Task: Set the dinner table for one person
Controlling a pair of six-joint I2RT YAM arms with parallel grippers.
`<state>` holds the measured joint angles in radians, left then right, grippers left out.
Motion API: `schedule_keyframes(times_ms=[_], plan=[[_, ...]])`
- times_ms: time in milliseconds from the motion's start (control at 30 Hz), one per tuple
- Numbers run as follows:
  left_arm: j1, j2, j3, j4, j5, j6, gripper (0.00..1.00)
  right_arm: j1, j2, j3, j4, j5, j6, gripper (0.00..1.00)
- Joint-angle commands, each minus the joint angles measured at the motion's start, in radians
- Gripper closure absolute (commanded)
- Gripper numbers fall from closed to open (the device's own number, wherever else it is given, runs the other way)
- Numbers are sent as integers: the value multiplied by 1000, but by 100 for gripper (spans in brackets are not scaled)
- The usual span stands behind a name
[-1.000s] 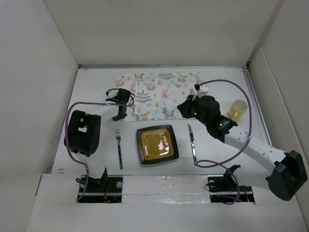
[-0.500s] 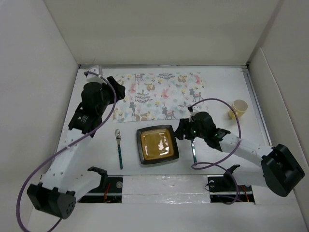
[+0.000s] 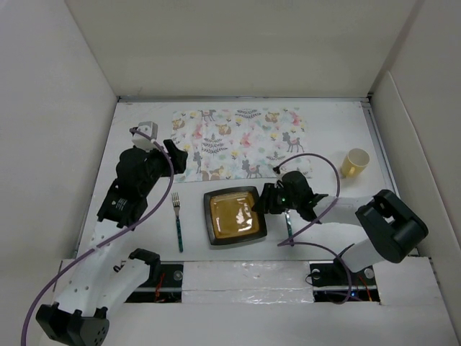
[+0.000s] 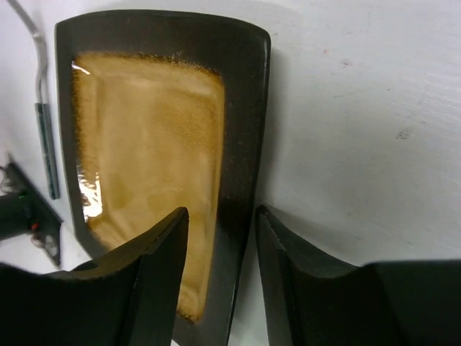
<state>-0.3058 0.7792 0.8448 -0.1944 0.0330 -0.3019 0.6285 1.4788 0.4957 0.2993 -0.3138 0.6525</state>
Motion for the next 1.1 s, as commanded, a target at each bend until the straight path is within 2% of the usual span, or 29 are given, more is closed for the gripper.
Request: schedule_keyframes(times_ms=[0,167,333,433,467,533,600,767,833,967,1067], plan=[[5,-56,-4,32,-12,37,41,-36,35,-54,122,-38,71,54],[5,-103,-13,38,-56,38,42,-49,96,-82,231,-97,104,58],[5,-93,-10,32,-65,33,42,-49,231,-79,330,-169,121,60],[5,-87,-13,30,-65,35,42,-49,256,-89,395,-188,139,79],[5,-87,-10,29,-67,35,42,-49,252,-85,394,-191,131,91],[5,-89,-12,35,-73,37,42,-49,207,-77,355,-182,125,100],[5,-87,-13,32,-77,35,43,-38,161,-59,331,-176,110,100],[5,-93,-13,33,-82,37,43,-29,-16,58,154,-186,79,100],[5,-87,-13,30,-81,34,43,-52,-47,124,161,-217,104,100],[5,-92,-12,30,-84,32,43,-96,-54,274,176,-199,163,100],[5,-97,-12,30,-79,32,43,-137,15,378,245,-183,187,100]])
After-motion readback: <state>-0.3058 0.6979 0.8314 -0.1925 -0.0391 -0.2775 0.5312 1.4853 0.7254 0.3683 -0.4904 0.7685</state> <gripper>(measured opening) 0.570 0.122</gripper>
